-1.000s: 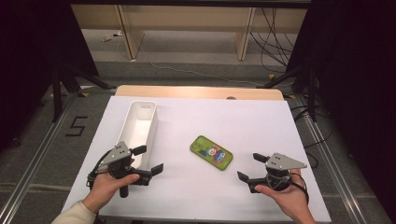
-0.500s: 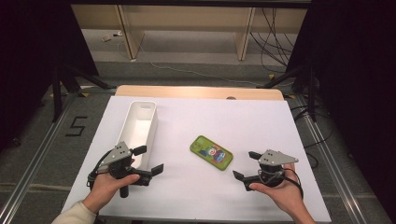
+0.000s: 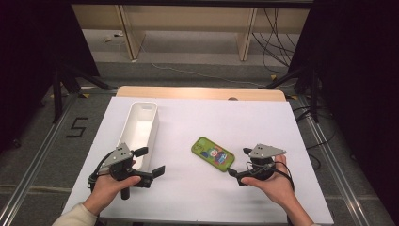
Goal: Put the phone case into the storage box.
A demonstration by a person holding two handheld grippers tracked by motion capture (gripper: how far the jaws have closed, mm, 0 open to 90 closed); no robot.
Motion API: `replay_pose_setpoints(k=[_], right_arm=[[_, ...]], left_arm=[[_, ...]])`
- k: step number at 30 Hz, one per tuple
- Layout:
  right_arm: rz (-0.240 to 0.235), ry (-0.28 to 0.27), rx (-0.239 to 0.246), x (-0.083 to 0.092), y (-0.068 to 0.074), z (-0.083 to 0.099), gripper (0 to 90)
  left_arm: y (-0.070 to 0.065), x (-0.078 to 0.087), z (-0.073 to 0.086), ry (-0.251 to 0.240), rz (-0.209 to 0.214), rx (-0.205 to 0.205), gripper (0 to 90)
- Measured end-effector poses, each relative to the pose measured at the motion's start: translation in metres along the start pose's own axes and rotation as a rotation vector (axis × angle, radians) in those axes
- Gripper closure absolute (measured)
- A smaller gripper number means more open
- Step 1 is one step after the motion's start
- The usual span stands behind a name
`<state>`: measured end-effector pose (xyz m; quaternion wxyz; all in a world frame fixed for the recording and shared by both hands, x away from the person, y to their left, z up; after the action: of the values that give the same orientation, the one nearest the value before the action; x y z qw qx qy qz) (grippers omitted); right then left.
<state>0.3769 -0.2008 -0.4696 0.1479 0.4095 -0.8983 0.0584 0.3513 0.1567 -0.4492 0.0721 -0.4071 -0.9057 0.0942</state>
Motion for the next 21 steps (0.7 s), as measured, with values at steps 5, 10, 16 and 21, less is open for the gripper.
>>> replay_pose_setpoints(k=[5, 10, 16, 21], right_arm=[[-0.002, 0.018, 0.002, -0.010, -0.001, -0.001, 4.8], [0.000, 0.039, 0.006, -0.020, -0.004, -0.002, 4.4], [0.002, 0.067, 0.010, -0.033, -0.008, 0.000, 4.2], [0.004, 0.085, 0.014, -0.041, -0.010, 0.002, 3.9]], left_arm=[[0.000, 0.000, 0.000, 0.000, 0.002, -0.001, 0.0], [0.000, 0.000, 0.000, 0.001, 0.001, -0.001, 0.0], [0.000, 0.000, 0.000, 0.001, 0.003, -0.002, 0.0], [0.000, 0.000, 0.000, 0.001, 0.004, -0.001, 0.0]])
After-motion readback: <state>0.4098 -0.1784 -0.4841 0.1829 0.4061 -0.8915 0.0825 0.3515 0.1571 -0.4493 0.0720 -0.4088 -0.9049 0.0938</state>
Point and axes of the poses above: each handheld gripper's, and its own axes: x roughly backward along the jaws, z roughly out of its underside, y roughly to its left, the point moved 4 cm from there along -x, roughly forward along the jaws, and after that the axes turned 15 degrees about -y, right-handed, at the moved point
